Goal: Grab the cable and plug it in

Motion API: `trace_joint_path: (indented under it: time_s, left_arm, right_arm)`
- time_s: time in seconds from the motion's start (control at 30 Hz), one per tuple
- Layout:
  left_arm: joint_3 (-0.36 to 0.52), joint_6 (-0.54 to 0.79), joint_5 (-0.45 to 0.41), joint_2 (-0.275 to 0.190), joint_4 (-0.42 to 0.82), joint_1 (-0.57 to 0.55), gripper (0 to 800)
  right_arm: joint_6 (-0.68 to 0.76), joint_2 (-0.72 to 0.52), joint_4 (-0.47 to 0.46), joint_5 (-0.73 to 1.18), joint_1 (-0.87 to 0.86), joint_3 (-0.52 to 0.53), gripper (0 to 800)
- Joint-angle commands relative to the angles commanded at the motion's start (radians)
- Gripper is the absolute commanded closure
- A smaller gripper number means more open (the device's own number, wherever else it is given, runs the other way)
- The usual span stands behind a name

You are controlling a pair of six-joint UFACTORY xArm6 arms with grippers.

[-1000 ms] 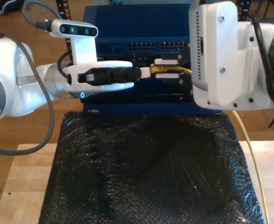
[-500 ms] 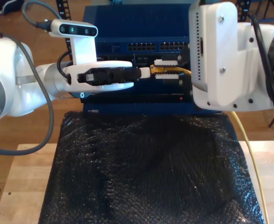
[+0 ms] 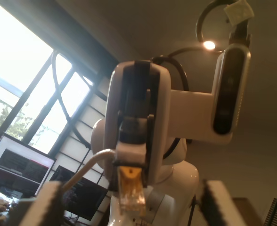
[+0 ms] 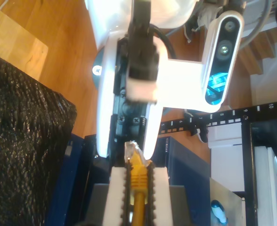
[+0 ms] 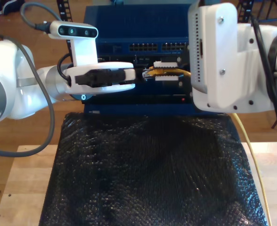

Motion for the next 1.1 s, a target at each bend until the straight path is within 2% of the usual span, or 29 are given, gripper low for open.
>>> trace_joint_path:
  time_s: [0.03, 0.3, 0.4, 0.63, 0.87, 1.1]
  left_arm:
    - [-0.002, 0.000, -0.005, -0.003, 0.002, 0.002, 2]
    - [-0.009, 0.003, -0.158, -0.009, 0.000, 0.068, 1]
    - [-0.014, 0.011, -0.199, -0.031, 0.006, 0.077, 1]
    - [-0.020, 0.014, -0.264, -0.054, 0.021, 0.178, 0]
    - [-0.072, 0.020, -0.344, -0.094, 0.175, 0.276, 0]
    - [-0.074, 0.057, -0.428, -0.135, 0.322, 0.322, 1]
  right_arm:
    - [0.000, 0.000, 0.000, -0.002, 0.000, -0.002, 799]
    - [0.003, 0.017, 0.003, -0.002, -0.006, -0.020, 800]
    - [0.006, 0.020, 0.002, -0.002, -0.008, -0.026, 800]
    - [0.150, 0.080, -0.006, 0.023, -0.066, -0.064, 800]
    - [0.157, 0.087, -0.006, 0.064, -0.150, -0.066, 800]
    - [0.187, 0.163, -0.003, 0.267, -0.336, -0.120, 800]
